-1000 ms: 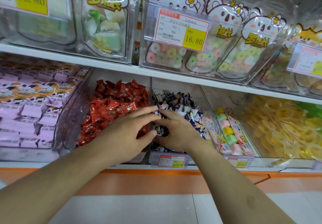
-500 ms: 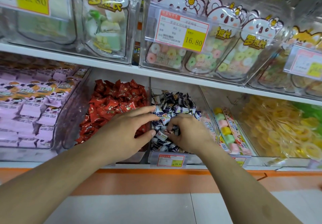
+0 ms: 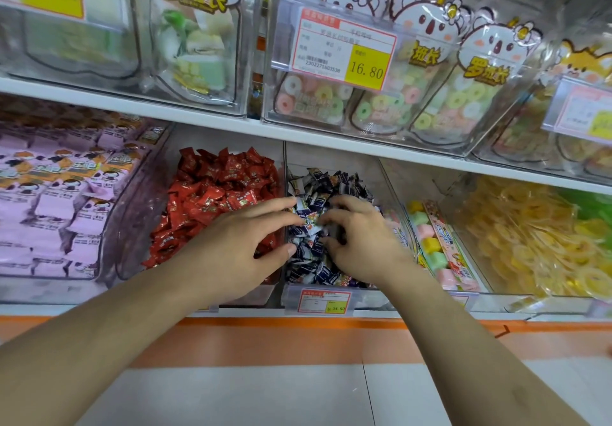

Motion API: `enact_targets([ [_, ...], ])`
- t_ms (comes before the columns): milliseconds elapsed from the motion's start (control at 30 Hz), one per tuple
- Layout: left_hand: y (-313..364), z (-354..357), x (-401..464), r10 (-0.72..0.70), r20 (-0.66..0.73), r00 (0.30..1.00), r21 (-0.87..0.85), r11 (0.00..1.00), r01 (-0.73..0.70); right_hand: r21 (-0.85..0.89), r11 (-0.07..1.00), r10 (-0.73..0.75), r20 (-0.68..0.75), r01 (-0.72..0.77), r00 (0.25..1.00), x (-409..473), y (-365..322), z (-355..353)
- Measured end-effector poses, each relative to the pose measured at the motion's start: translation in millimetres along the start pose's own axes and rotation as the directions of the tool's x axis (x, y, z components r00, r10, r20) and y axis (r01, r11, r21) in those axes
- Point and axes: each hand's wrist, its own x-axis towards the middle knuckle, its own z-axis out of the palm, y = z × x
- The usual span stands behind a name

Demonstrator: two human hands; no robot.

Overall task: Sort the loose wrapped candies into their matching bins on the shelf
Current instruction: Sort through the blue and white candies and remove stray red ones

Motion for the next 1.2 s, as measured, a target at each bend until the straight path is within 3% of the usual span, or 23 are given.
enact_targets([
  [67,0.6,0.1,0.2,-0.002,-0.004,1.0,-0.003,1.0,0.002,0.021,0.997,-0.08,-0.001,0.08,0.997,4.4,-13.7,3.4],
  [133,1.5,-0.5,-0.2,-0.008,-0.003,1.0,-0.012,1.0,0.008,0.016,0.99,-0.142,0.088,0.141,0.986,7.1,-27.7,12.3],
  [267,1.6,-3.6,-1.3,-0.019,0.014,1.0,0.005,1.0,0.019,-0.093,0.988,-0.097,0.232,0.121,0.968,7.6,-25.2,21.5],
  [833,1.4,-7.3,-1.6,-0.025,0.032,0.999,0.022,0.999,0.024,-0.123,0.992,0.015,-0.037,-0.02,0.999,6.1,-3.2,6.2],
  [967,0.9,-6.8,-1.3,-0.019,0.03,0.999,0.021,1.0,0.018,-0.026,0.995,0.091,-0.024,-0.092,0.996,3.2,1.3,4.3],
  [1033,1.0,-6.3,-1.0,-0.018,0.028,0.999,0.02,1.0,0.017,0.155,0.98,0.118,0.063,-0.126,0.991,1.6,-4.9,-2.3],
  [1100,0.6,-5.4,-0.6,-0.017,0.023,1.0,0.025,1.0,0.017,0.432,0.882,0.124,0.172,-0.188,0.977,-0.8,-15.7,-14.6],
  [1200,0.6,-4.5,-0.5,-0.019,0.027,0.999,0.023,1.0,0.018,0.581,0.799,0.122,0.097,-0.156,0.988,-8.5,-22.0,-31.0],
])
